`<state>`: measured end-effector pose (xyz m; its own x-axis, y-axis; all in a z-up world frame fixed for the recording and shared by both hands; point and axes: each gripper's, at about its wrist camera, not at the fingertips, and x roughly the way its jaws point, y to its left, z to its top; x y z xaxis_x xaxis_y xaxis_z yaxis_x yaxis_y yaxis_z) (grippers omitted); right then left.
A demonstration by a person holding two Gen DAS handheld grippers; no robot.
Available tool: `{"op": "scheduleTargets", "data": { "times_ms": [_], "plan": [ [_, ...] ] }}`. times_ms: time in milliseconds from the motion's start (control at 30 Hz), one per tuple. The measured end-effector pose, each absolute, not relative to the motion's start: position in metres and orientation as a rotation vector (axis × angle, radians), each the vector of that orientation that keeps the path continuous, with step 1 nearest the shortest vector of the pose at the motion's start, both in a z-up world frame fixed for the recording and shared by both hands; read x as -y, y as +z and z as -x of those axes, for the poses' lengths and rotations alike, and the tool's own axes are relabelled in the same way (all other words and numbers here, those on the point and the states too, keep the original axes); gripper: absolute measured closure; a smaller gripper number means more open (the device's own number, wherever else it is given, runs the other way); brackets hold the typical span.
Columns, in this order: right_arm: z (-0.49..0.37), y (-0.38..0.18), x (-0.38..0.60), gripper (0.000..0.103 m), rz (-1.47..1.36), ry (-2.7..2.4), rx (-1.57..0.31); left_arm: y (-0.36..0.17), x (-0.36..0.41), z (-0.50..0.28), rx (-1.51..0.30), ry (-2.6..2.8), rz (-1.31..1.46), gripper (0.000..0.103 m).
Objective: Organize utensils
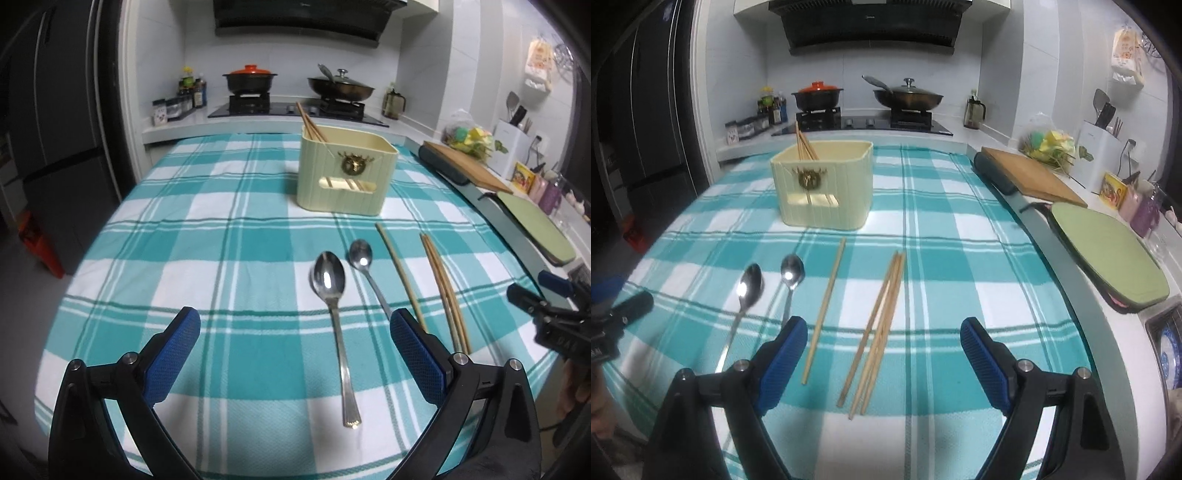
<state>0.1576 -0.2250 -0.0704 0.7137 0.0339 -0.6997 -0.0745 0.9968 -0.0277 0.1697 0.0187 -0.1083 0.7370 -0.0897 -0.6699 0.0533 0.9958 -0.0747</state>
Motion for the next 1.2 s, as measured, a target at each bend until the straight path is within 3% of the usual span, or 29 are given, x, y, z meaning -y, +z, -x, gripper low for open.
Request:
{"op": "scheduleTargets", "data": {
  "times_ms": [1200],
  "plan": [
    [-0.141,-0.120,0.233,0.016,0.086,-0.024,-0.807,-0.150,-0.013,-0.175,-0.831,-0.017,0.043,0.001]
  ]
}}
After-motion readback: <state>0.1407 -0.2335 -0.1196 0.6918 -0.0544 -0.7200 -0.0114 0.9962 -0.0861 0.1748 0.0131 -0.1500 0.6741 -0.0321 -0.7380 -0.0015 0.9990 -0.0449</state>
